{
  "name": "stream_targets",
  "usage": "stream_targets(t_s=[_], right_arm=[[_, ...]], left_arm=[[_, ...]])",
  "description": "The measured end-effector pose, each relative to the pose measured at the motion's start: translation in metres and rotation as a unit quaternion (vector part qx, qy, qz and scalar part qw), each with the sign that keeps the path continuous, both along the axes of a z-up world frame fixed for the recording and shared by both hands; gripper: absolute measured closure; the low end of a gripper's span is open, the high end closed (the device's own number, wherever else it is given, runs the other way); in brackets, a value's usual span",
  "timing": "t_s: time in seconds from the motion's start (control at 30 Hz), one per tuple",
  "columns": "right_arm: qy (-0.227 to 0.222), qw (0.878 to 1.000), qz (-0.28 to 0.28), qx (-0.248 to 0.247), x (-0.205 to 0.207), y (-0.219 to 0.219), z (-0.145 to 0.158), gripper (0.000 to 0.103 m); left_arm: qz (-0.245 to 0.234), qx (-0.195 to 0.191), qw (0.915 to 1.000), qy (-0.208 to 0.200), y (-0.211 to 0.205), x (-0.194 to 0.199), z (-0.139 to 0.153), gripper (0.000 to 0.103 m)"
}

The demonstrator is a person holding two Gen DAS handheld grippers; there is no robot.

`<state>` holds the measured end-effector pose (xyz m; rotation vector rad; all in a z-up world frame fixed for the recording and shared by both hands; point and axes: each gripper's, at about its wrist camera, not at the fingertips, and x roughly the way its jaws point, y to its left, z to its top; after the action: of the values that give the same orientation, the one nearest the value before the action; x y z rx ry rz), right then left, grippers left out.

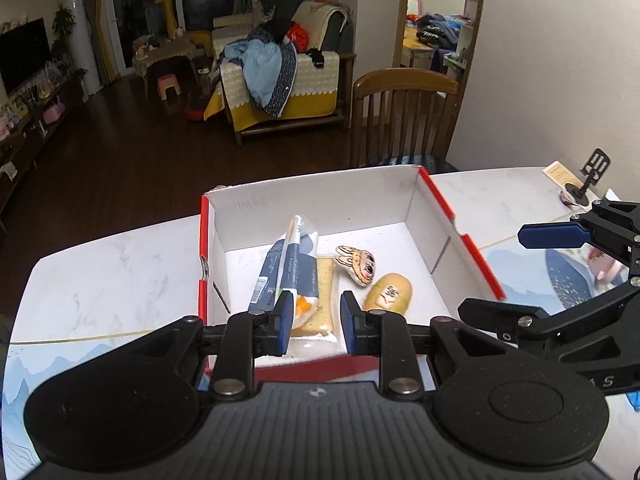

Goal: Organize objects
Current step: 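Withdraw both grippers from the box back toward the remaining items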

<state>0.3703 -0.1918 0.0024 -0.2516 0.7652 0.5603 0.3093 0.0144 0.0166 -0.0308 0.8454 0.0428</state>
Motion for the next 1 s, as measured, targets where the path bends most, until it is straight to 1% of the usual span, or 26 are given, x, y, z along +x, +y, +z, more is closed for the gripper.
stream_targets(t_s=[0.2, 0.27, 0.33, 0.4, 0.5, 0.63, 0.7, 0.83, 0.9, 1.0], right_arm=[[-0.007, 1.000, -0.002, 0.017, -0.028, -0.013, 0.014, 0.019], [-0.007, 1.000, -0.004, 0.026, -0.037, -0.019, 0.018, 0.013], [-0.008, 0.999, -0.005, 0.033, -0.049, -0.024, 0.021, 0.013], [-0.009, 0.999, -0.006, 0.035, -0.059, -0.027, 0.023, 0.013], [-0.016, 0.999, -0.007, 0.038, -0.074, -0.032, 0.027, 0.012], [-0.023, 0.998, -0.014, 0.048, -0.092, -0.040, 0.032, 0.010], [-0.024, 0.998, -0.017, 0.052, -0.100, -0.043, 0.034, 0.010], [-0.030, 0.998, -0.019, 0.054, -0.116, -0.047, 0.035, 0.009], [-0.033, 0.998, -0.018, 0.051, -0.125, -0.046, 0.034, 0.008], [-0.035, 0.998, -0.015, 0.051, -0.136, -0.047, 0.031, 0.006]], left_arm=[[-0.015, -0.006, 0.9998, -0.015, -0.009, -0.031, 0.011, 0.080], [-0.021, -0.006, 0.9995, -0.022, -0.013, -0.042, 0.015, 0.079], [-0.024, -0.005, 0.9994, -0.026, -0.016, -0.051, 0.017, 0.072], [-0.026, -0.008, 0.9991, -0.033, -0.019, -0.062, 0.019, 0.053], [-0.027, -0.005, 0.9983, -0.051, -0.024, -0.079, 0.024, 0.051], [-0.033, -0.004, 0.9977, -0.060, -0.028, -0.101, 0.028, 0.051], [-0.035, -0.001, 0.9974, -0.063, -0.030, -0.112, 0.029, 0.043], [-0.031, -0.005, 0.9970, -0.071, -0.031, -0.132, 0.030, 0.037], [-0.025, -0.012, 0.9970, -0.072, -0.030, -0.140, 0.030, 0.033], [-0.025, -0.018, 0.9970, -0.071, -0.030, -0.152, 0.027, 0.030]])
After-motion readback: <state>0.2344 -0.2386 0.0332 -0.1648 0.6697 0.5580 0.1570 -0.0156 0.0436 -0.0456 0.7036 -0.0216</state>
